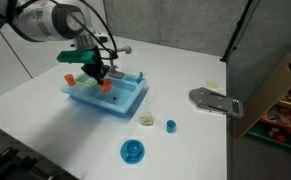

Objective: Pick up the orange cup from the sink and put it on the light blue surface in front of the dish rack

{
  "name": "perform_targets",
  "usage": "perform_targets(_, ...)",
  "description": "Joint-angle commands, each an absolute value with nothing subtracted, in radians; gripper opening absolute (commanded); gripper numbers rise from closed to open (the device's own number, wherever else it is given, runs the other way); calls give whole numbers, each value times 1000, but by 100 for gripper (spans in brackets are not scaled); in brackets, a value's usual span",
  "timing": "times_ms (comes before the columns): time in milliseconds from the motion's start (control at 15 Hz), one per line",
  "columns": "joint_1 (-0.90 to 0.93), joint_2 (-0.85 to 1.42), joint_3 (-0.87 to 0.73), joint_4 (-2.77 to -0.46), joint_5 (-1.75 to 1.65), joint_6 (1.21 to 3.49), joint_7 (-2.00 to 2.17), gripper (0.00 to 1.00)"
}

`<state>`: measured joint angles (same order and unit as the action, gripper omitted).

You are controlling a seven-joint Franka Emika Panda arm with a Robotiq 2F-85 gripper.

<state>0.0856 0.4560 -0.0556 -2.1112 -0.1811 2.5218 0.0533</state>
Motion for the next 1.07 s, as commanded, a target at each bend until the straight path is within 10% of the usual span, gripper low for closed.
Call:
perform_targets(0, 88, 429, -28, -2164, -200, 2591, 18, 3)
perform_targets(1000, 80, 353, 53, -2320, -262, 2710, -251, 3)
